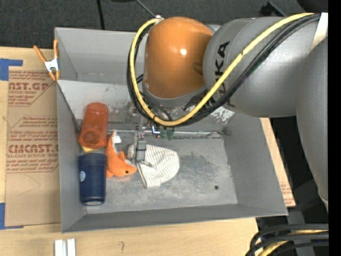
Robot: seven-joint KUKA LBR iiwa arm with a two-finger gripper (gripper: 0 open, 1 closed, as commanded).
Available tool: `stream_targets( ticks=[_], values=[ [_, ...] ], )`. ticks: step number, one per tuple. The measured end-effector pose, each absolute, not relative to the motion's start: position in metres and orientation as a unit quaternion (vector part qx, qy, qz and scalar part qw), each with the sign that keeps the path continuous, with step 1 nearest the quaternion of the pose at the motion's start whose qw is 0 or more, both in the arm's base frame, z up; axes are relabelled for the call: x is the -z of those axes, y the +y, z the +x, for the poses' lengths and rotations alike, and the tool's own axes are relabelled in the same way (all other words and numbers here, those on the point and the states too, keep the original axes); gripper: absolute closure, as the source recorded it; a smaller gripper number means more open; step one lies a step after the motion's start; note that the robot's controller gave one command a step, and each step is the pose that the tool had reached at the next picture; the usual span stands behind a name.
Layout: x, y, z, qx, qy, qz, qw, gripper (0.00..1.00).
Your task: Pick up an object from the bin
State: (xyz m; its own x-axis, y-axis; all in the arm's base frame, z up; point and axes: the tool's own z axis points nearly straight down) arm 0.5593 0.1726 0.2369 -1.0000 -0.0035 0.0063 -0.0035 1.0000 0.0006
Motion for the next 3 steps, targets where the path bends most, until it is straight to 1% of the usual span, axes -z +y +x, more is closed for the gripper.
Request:
stream_targets(
  ticks=[1,2,3],
  values=[
    [-0.242,0.172,0.561,0.001,-1.0,0.001,-0.001,0.0],
    [-0.204,0.124,0.521,0.002,-0.999,-0.032,-0.002,0.0],
    [-0.184,0.102,0.507,-0.002,-1.0,-0.025,0.001,0.0]
  ],
)
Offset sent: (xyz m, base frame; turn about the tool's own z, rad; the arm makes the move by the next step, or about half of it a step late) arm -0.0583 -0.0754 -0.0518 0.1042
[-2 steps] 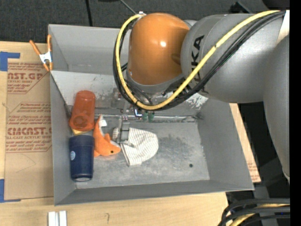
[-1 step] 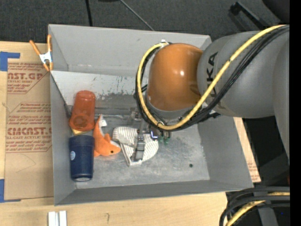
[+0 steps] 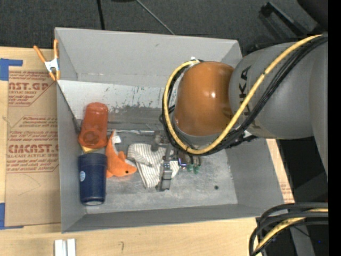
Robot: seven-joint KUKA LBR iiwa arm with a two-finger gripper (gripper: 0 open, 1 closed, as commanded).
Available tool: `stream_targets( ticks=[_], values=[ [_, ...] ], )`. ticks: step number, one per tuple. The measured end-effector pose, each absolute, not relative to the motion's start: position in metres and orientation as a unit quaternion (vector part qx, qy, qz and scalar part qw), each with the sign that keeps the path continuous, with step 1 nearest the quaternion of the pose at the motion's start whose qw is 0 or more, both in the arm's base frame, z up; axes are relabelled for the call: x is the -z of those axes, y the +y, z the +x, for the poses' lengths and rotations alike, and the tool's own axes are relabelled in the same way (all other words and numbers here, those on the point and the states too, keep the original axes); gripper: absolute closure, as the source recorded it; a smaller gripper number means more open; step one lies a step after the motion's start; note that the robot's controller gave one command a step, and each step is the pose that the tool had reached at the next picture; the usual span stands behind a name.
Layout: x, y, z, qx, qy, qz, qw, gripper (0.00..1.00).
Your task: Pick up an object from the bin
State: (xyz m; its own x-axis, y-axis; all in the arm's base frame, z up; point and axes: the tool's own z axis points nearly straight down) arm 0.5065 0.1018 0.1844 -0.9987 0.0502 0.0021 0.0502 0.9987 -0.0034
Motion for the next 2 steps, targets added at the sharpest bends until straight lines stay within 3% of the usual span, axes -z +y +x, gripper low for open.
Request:
stream_targets(
  ticks=[1,2],
  values=[
    [-0.136,0.107,0.541,0.002,-1.0,-0.031,-0.005,0.0],
    [-0.072,0.085,0.55,0.001,-1.0,-0.024,-0.002,1.0]
  ],
)
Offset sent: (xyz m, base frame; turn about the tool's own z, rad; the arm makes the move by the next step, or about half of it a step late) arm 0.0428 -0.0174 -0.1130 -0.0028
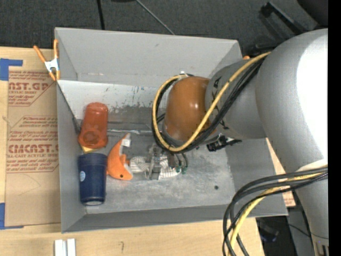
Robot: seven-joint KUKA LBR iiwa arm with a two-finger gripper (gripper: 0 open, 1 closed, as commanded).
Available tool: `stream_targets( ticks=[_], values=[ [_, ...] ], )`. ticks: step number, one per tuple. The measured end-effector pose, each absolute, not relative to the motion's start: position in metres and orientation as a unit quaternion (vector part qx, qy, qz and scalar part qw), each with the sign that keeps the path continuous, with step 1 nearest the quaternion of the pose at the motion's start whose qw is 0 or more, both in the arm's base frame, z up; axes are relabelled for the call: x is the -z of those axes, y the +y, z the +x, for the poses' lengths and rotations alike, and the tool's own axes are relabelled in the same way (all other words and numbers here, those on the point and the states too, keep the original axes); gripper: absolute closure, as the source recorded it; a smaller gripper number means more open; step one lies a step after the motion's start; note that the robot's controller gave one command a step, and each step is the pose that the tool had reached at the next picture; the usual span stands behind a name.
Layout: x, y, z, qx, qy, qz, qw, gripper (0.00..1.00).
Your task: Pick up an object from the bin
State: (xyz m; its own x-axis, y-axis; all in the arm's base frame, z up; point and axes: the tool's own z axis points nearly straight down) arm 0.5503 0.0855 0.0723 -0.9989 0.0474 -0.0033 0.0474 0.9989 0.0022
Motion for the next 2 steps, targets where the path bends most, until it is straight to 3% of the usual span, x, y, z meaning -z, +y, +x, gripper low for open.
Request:
stream_targets(
  ticks=[1,2],
  values=[
    [-0.072,0.085,0.55,-0.001,1.0,0.024,0.002,1.0],
    [-0.236,0.057,0.544,0.0,1.0,0.005,0.004,1.0]
  ],
)
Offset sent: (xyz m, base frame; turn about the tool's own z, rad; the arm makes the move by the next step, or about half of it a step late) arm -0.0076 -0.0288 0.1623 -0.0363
